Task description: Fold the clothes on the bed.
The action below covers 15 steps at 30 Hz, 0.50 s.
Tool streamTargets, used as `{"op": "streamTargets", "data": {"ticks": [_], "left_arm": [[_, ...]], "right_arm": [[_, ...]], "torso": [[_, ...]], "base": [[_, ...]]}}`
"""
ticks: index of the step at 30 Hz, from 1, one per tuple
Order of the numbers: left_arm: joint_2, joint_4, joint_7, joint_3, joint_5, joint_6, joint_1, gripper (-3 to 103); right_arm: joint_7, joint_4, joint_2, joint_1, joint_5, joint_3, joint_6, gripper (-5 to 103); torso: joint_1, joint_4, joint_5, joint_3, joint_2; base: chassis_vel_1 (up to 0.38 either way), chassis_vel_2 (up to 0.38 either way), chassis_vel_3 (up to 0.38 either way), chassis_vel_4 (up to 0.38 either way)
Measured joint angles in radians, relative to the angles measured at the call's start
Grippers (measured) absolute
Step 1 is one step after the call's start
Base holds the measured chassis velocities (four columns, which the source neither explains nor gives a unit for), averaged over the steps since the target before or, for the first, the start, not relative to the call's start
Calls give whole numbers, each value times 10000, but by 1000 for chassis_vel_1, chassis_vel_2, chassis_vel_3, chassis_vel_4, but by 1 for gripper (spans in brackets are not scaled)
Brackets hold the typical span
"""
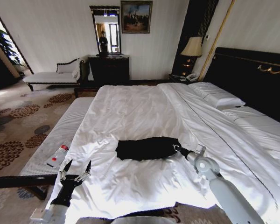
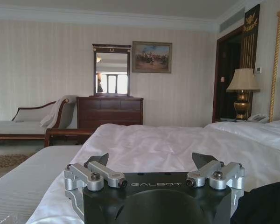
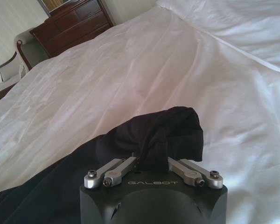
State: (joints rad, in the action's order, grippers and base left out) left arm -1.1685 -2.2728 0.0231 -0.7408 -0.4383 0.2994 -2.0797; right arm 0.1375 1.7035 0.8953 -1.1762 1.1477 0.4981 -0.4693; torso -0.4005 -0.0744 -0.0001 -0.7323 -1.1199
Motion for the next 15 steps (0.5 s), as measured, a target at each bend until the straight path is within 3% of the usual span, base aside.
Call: {"op": "streamTargets", "data": {"ticks": [15], "left_arm": [[0, 0, 1, 0, 0, 0, 0, 100]], "right_arm": [[-17, -233, 27, 127, -574, -305, 280, 5]], "torso": [[0, 0, -1, 0, 0]], "base": [[0, 0, 0, 0]]}}
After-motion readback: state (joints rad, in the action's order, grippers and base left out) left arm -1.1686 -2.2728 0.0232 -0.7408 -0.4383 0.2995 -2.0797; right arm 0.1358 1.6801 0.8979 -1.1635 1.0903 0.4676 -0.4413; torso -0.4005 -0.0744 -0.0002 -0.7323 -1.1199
